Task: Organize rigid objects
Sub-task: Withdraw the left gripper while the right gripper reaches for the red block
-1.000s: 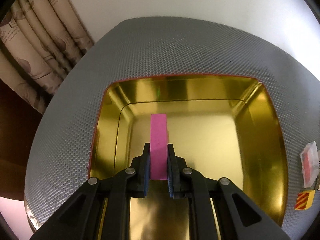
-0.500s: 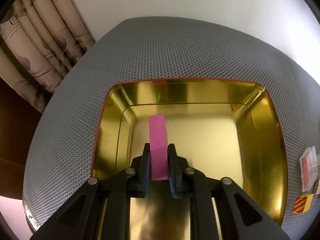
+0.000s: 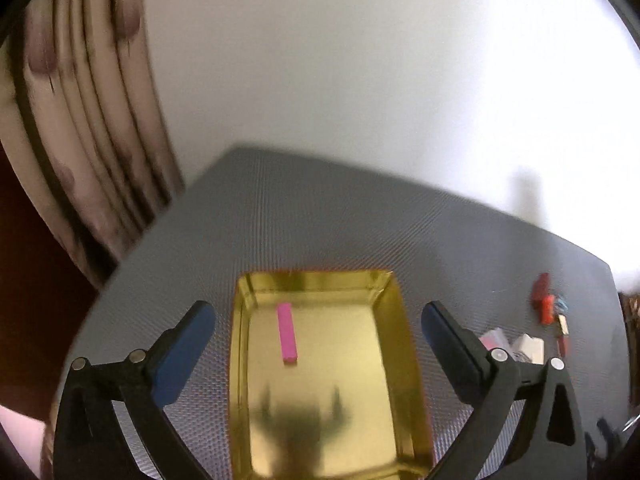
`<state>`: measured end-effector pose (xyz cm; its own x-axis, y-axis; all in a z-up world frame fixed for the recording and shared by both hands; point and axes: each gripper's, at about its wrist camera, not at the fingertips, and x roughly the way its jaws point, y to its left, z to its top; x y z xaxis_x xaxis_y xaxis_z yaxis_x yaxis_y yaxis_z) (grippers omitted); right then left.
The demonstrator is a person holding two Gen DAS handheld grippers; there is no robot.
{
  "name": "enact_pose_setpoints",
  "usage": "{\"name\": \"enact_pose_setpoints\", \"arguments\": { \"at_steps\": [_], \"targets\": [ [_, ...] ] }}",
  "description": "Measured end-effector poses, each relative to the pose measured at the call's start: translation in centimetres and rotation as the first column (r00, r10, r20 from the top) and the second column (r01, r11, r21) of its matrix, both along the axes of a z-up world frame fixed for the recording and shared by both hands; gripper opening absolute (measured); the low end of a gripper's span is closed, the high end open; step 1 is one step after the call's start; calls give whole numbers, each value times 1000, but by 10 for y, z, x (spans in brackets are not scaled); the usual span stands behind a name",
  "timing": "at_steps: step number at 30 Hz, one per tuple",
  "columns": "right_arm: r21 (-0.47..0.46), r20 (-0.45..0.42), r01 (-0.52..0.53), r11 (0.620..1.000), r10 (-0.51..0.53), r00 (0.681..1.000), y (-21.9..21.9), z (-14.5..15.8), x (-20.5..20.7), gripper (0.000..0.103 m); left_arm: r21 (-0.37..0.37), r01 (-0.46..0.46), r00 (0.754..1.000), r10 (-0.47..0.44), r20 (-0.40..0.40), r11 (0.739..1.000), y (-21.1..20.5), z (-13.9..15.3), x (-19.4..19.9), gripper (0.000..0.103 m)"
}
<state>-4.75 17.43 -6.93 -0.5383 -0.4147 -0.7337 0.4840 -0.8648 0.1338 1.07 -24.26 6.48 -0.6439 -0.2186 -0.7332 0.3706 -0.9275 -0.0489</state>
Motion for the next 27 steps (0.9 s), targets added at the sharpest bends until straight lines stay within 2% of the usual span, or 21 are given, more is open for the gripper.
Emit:
{"name": "enact_pose_setpoints", "arguments": {
  "at_steps": [2, 4, 8, 11, 14, 16, 17, 18, 20, 21, 22, 23, 27],
  "targets": [
    [21, -17, -20, 1000, 21, 1000, -11, -1, 0, 95, -52, 37, 998, -39, -46, 998, 31, 9, 22, 102],
    [49, -28, -53, 997, 54, 998, -25, 0, -1, 95, -62, 73, 994, -78, -74, 995, 58, 5, 37, 102],
    [116, -20, -113, 987, 116, 993, -53, 3, -10, 95, -4, 138, 987, -138, -79, 990, 106, -32, 62, 102],
    [109, 38, -99, 989, 95, 995, -66, -8, -31, 95, 1, 194, 979, -194, -66, 981, 124, -54, 77, 102],
    [178, -9, -20, 984, 22, 1000, -77, -16, -52, 94, -17, 224, 973, -225, -43, 974, 133, -65, 84, 102],
    [169, 32, -2, 986, -4, 999, -83, -24, -67, 86, 4, 246, 967, -245, -63, 969, 133, -64, 88, 102],
    [154, 58, -4, 988, -5, 998, -85, -28, -73, 74, 7, 249, 966, -248, -72, 968, 130, -62, 89, 102],
    [171, 65, 15, 985, -27, 998, -89, -33, -79, 70, 6, 249, 965, -248, -80, 968, 130, -61, 91, 102],
    [205, 69, 42, 978, -57, 996, -94, -43, -84, 54, 21, 261, 961, -258, -94, 965, 130, -60, 92, 102],
    [209, 42, 51, 977, -61, 997, -96, -44, -84, 45, 27, 261, 962, -258, -93, 965, 130, -60, 91, 102],
    [216, 31, 50, 975, -58, 998, -98, -44, -83, 41, 35, 261, 962, -257, -93, 965, 129, -59, 91, 102],
    [211, 29, 44, 976, -52, 998, -99, -43, -81, 30, 41, 260, 962, -255, -94, 965, 132, -60, 89, 102],
    [199, 4, 45, 979, -47, 999, -94, -30, -72, 30, 26, 257, 962, -253, -107, 966, 133, -54, 90, 102]
  ]
}}
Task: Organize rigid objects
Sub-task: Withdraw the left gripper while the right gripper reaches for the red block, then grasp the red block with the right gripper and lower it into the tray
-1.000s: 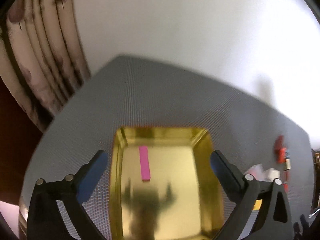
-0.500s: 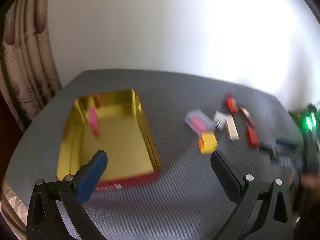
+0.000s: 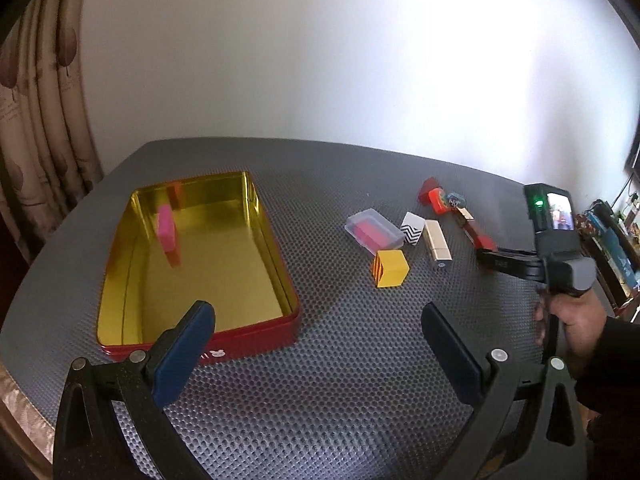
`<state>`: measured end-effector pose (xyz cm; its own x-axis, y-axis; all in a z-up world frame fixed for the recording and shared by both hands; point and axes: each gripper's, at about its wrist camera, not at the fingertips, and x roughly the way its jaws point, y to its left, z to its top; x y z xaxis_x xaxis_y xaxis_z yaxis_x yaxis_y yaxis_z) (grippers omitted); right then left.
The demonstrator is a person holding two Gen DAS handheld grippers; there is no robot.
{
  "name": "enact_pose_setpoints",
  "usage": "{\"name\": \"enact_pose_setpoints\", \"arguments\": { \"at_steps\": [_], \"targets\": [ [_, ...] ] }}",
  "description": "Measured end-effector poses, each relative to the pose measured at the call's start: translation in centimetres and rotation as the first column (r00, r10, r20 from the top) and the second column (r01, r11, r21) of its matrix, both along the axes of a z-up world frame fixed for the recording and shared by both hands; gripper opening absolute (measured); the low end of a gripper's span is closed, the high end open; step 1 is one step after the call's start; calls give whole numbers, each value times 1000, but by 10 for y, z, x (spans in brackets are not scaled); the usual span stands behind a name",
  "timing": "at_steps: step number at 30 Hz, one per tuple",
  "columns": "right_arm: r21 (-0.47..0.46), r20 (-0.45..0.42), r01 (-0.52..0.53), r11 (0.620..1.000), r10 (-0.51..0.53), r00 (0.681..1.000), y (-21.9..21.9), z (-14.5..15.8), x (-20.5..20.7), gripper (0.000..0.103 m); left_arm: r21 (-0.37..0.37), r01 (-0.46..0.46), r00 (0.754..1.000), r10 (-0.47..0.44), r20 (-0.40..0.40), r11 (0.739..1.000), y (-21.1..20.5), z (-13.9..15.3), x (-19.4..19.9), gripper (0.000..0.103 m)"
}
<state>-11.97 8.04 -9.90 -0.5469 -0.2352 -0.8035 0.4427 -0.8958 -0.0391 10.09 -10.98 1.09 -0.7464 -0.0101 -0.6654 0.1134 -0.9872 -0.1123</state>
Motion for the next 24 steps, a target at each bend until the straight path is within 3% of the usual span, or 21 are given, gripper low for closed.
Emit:
{"name": "enact_pose_setpoints", "arguments": {
  "at_steps": [8, 14, 24],
  "targets": [
    [13, -113, 20, 1000, -18, 993, -1, 55, 6, 30, -48, -85, 996, 85, 1, 995, -6, 1, 2, 102],
    [5, -158, 10, 1000, -9, 987, -33, 87, 1, 30, -37, -126, 992, 126, -2, 991, -18, 2, 9, 102],
    [-38, -238, -82, 996, 71, 969, -78, 145, 36, 30, -35, -148, 989, 148, -21, 988, -25, 6, 16, 102]
  ]
}}
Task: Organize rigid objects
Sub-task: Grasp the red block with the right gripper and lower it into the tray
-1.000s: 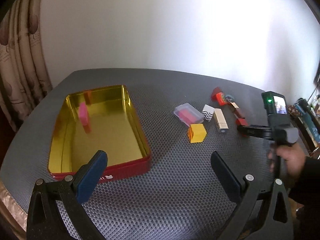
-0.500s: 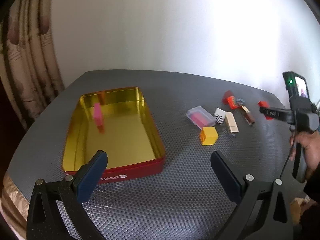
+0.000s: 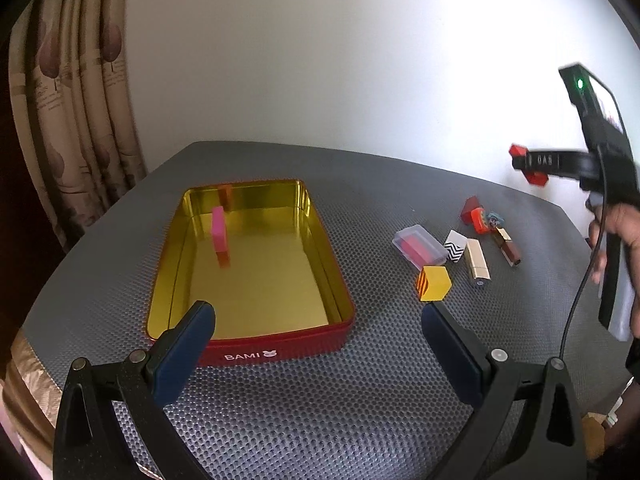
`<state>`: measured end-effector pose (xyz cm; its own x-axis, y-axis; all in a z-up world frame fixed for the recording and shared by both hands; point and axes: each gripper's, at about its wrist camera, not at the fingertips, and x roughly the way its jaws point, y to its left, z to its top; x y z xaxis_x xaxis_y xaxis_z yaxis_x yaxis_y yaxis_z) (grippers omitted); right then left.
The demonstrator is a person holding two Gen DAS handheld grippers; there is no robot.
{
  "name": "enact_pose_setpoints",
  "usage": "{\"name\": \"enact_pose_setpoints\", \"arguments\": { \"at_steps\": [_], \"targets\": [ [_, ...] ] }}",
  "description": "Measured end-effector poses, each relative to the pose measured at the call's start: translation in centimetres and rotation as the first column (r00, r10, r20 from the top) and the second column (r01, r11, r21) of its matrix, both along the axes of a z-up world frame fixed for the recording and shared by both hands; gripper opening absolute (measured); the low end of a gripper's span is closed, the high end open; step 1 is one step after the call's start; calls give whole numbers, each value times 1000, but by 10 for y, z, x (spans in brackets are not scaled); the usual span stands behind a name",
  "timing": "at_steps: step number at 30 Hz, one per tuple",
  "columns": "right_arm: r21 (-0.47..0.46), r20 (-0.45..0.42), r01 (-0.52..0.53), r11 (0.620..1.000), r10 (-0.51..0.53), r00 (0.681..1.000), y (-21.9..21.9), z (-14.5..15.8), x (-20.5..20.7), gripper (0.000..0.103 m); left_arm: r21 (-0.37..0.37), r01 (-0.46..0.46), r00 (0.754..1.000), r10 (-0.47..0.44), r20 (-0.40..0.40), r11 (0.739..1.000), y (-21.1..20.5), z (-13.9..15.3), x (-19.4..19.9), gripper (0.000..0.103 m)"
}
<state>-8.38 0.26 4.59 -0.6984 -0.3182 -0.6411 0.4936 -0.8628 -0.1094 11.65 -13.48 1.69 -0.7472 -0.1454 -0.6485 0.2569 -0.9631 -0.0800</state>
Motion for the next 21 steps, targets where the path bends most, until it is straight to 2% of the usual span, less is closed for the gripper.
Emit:
{"name": "enact_pose_setpoints", "arguments": {
  "at_steps": [13, 21],
  "targets": [
    [-16, -61, -122, 992, 121, 991, -67, 45, 30, 30, -10, -66, 997, 65, -33, 998, -17, 9, 13, 102],
    [2, -49, -206, 978, 206, 977, -114, 46, 53, 30, 29, -149, 989, 150, -15, 988, -48, 9, 28, 102]
  ]
}}
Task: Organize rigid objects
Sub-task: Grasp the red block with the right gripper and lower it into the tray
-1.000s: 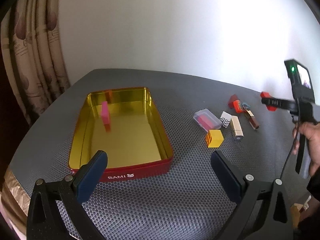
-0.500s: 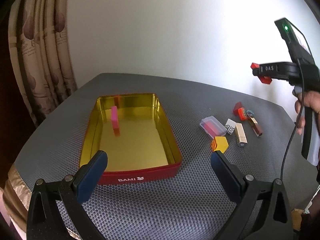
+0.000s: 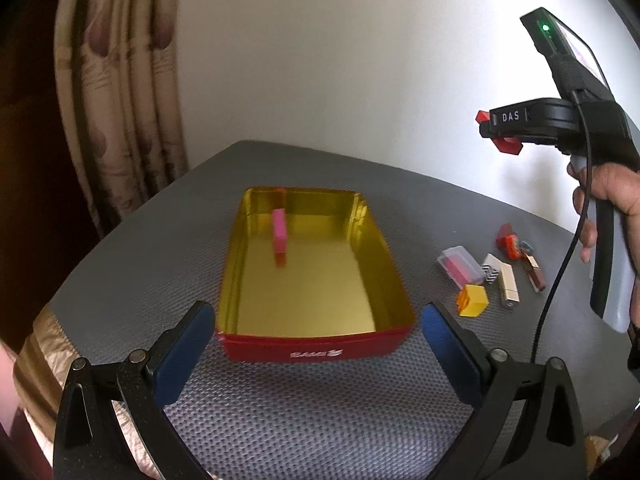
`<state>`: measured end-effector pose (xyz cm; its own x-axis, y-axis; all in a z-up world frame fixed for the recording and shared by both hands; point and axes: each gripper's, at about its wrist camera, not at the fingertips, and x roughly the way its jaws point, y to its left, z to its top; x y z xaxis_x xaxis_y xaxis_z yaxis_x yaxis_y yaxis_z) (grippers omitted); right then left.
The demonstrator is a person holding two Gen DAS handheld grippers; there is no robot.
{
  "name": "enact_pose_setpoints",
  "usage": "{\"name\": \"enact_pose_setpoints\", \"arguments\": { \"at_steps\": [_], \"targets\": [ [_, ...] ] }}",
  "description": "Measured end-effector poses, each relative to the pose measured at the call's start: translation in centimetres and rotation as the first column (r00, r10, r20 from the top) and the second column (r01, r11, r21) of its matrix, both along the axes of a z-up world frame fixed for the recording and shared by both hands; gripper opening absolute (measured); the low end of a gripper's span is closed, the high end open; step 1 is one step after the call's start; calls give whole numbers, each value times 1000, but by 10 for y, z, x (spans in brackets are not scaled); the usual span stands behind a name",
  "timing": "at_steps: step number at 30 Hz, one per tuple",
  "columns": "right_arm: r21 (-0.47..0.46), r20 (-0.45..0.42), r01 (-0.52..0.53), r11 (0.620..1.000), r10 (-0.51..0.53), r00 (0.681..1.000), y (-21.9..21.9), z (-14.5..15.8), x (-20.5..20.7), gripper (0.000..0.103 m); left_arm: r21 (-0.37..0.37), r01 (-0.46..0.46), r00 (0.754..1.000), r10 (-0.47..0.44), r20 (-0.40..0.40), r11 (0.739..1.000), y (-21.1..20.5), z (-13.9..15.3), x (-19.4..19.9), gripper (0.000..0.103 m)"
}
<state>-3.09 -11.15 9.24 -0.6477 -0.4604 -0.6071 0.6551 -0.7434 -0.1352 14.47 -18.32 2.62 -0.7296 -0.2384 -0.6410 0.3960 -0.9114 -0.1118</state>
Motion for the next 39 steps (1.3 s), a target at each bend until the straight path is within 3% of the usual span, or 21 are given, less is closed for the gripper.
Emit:
{"name": "enact_pose_setpoints", "arguments": {
  "at_steps": [10, 20, 30, 39],
  "targets": [
    [61, 87, -139, 988, 133, 987, -55, -38, 36, 30, 80, -142, 990, 141, 17, 987, -47, -6, 31, 102],
    [145, 249, -300, 943, 258, 933, -105, -120, 80, 30, 125, -188, 982, 183, 47, 974, -70, -16, 34, 102],
    [147, 355, -308, 940, 240, 904, -113, -167, 82, 30, 154, -218, 975, 207, 86, 964, -81, -24, 30, 102],
    [158, 382, -325, 933, 246, 891, -112, -180, 84, 31, 149, -216, 975, 204, 91, 965, -79, -23, 29, 102]
  ]
}}
